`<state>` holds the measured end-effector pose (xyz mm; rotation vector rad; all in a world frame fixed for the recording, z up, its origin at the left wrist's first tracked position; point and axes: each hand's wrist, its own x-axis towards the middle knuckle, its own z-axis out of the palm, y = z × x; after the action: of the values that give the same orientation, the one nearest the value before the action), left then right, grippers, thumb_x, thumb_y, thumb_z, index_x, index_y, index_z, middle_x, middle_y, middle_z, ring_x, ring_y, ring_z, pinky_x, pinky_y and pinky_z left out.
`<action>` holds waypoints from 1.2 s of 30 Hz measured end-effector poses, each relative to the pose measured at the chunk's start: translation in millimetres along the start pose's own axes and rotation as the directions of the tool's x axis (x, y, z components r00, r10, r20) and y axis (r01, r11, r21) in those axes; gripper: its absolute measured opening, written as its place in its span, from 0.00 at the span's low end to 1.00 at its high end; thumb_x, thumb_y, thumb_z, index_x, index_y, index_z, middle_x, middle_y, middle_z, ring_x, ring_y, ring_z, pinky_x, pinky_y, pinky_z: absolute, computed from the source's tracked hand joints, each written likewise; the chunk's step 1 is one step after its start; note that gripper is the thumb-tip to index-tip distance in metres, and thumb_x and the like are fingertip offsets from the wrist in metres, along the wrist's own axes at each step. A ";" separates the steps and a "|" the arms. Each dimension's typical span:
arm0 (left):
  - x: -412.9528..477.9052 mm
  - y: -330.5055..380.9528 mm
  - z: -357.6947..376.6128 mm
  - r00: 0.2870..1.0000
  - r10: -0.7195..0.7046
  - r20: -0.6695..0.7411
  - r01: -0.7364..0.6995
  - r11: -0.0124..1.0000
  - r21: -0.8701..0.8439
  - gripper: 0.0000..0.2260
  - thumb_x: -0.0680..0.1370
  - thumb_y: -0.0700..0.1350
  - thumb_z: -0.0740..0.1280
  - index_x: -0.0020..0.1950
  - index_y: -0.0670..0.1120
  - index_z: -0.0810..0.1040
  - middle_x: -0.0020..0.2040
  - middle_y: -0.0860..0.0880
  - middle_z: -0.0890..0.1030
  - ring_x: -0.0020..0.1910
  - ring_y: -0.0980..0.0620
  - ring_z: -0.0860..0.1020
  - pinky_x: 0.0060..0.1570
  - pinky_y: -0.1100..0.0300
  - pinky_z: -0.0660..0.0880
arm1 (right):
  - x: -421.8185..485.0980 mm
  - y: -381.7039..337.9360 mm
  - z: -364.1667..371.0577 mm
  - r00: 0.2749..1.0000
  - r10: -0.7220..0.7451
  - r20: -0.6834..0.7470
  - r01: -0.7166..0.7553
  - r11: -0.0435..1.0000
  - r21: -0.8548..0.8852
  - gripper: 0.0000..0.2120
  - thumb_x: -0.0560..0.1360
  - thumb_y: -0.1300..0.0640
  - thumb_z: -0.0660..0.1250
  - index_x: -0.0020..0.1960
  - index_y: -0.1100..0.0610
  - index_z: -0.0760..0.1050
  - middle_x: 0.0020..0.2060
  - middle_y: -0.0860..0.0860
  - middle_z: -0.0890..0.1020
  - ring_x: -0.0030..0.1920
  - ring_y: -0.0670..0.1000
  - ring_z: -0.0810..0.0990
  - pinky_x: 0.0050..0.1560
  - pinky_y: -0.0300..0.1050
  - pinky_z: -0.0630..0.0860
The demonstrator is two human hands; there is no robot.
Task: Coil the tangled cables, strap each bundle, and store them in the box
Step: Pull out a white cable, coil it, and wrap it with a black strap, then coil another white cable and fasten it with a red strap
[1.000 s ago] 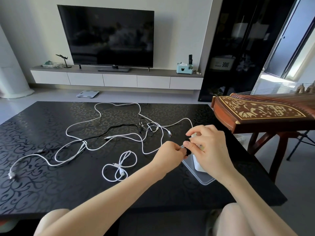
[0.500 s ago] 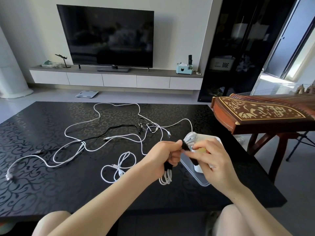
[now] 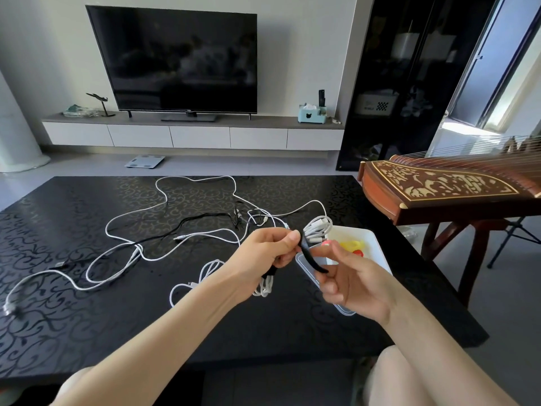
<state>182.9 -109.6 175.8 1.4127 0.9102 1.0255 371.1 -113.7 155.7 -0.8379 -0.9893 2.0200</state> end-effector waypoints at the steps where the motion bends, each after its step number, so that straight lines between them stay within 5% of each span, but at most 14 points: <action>1: -1.0 1.1 -0.5 1.000 0.012 0.005 -0.012 0.999 0.032 0.15 0.81 0.42 0.60 0.35 0.43 0.74 0.26 0.52 0.68 0.27 0.58 0.65 0.30 0.69 0.62 | 0.4 0.4 -1.0 0.999 0.051 0.013 -0.052 0.998 0.043 0.17 0.72 0.45 0.63 0.46 0.55 0.84 0.30 0.56 0.79 0.24 0.49 0.75 0.23 0.39 0.70; 4: -2.4 3.6 0.6 0.998 0.062 0.017 -0.063 0.992 0.111 0.12 0.81 0.42 0.61 0.38 0.41 0.75 0.28 0.51 0.68 0.28 0.60 0.66 0.32 0.72 0.64 | 1.9 3.5 2.5 0.988 0.155 0.024 -0.157 0.980 0.119 0.17 0.70 0.46 0.67 0.45 0.60 0.82 0.27 0.55 0.77 0.22 0.48 0.74 0.21 0.38 0.70; 8: -4.2 5.5 2.0 0.996 0.080 0.047 -0.088 0.977 0.194 0.13 0.80 0.43 0.62 0.36 0.44 0.77 0.28 0.52 0.69 0.29 0.59 0.66 0.33 0.71 0.64 | 2.7 0.0 8.0 0.997 0.075 0.004 -0.074 0.976 0.206 0.12 0.61 0.63 0.78 0.41 0.65 0.78 0.28 0.55 0.76 0.23 0.46 0.74 0.22 0.35 0.70; 11: -9.5 3.9 2.0 0.989 0.026 0.145 -0.059 0.973 0.224 0.14 0.79 0.45 0.63 0.34 0.44 0.77 0.25 0.53 0.69 0.27 0.59 0.65 0.31 0.71 0.62 | 7.2 -10.9 7.5 0.996 -0.039 -0.080 0.034 0.998 -0.061 0.03 0.71 0.68 0.63 0.44 0.63 0.73 0.34 0.57 0.75 0.31 0.50 0.73 0.27 0.35 0.70; 13: -13.3 2.9 3.9 0.977 -0.028 0.213 -0.027 0.968 0.251 0.14 0.79 0.46 0.63 0.34 0.44 0.78 0.24 0.54 0.70 0.25 0.59 0.64 0.30 0.72 0.61 | 8.7 -17.2 8.6 0.994 -0.025 -0.110 0.001 0.976 -0.219 0.07 0.76 0.70 0.57 0.44 0.61 0.70 0.36 0.58 0.75 0.34 0.54 0.73 0.29 0.38 0.70; 16: -14.9 1.5 4.1 0.964 -0.096 0.248 0.016 0.952 0.305 0.15 0.79 0.46 0.64 0.33 0.44 0.78 0.23 0.53 0.68 0.24 0.58 0.63 0.29 0.71 0.61 | 5.8 -25.2 12.6 0.996 -0.053 -0.071 0.015 0.888 -0.459 0.06 0.75 0.69 0.63 0.45 0.60 0.68 0.30 0.56 0.75 0.29 0.47 0.76 0.29 0.37 0.71; 19: -13.9 -0.3 4.3 0.954 -0.187 0.236 0.099 0.935 0.341 0.16 0.79 0.45 0.64 0.32 0.42 0.77 0.21 0.53 0.68 0.22 0.58 0.63 0.27 0.70 0.61 | 0.0 -33.8 17.7 0.988 -0.151 0.009 0.105 0.638 -0.763 0.09 0.72 0.65 0.70 0.47 0.60 0.70 0.27 0.49 0.80 0.28 0.44 0.76 0.33 0.35 0.72; 22: -10.0 -4.3 6.9 0.939 -0.299 0.172 0.202 0.881 0.428 0.17 0.79 0.44 0.65 0.30 0.42 0.75 0.18 0.53 0.67 0.20 0.58 0.62 0.24 0.70 0.61 | -0.2 -30.0 26.6 0.945 -0.315 0.089 0.158 0.201 -0.967 0.09 0.73 0.58 0.71 0.45 0.51 0.71 0.26 0.46 0.81 0.30 0.44 0.75 0.37 0.30 0.68; 26: -7.5 -15.5 8.3 0.895 -0.435 0.097 0.381 0.861 0.337 0.17 0.80 0.40 0.63 0.31 0.40 0.72 0.18 0.52 0.68 0.17 0.59 0.62 0.23 0.70 0.61 | -3.3 -0.1 29.3 0.876 -0.428 0.223 0.175 -0.148 -0.973 0.06 0.77 0.55 0.64 0.54 0.49 0.71 0.28 0.42 0.78 0.42 0.45 0.73 0.47 0.38 0.64; 29: -1.4 -24.4 7.6 0.799 -0.596 0.074 0.589 0.802 0.095 0.16 0.81 0.39 0.59 0.33 0.41 0.70 0.23 0.50 0.69 0.17 0.60 0.62 0.22 0.69 0.58 | -7.4 19.3 27.9 0.767 -0.471 0.435 0.162 -0.515 -0.842 0.18 0.69 0.52 0.74 0.55 0.57 0.75 0.31 0.45 0.81 0.37 0.51 0.74 0.48 0.47 0.68; 33: 4.4 -40.2 -1.4 0.636 -0.725 0.265 0.731 0.676 0.095 0.15 0.80 0.39 0.54 0.33 0.42 0.68 0.32 0.48 0.63 0.22 0.57 0.62 0.26 0.66 0.58 | -6.1 39.0 17.4 0.657 -0.406 0.635 0.162 -0.747 -0.645 0.11 0.67 0.56 0.76 0.47 0.57 0.78 0.25 0.47 0.74 0.30 0.48 0.68 0.34 0.40 0.67; 36: 7.1 -50.8 -14.0 0.571 -0.715 0.404 0.737 0.663 0.132 0.15 0.81 0.43 0.53 0.38 0.40 0.73 0.38 0.44 0.75 0.28 0.53 0.73 0.31 0.65 0.69 | -0.5 49.2 -1.6 0.630 -0.401 0.666 0.240 -0.714 -0.657 0.09 0.70 0.57 0.74 0.48 0.58 0.80 0.28 0.49 0.75 0.32 0.49 0.69 0.32 0.41 0.68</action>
<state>173.0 -93.7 126.0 0.9804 0.9888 0.0828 357.0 -135.3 113.7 -0.8106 -2.5121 -0.5308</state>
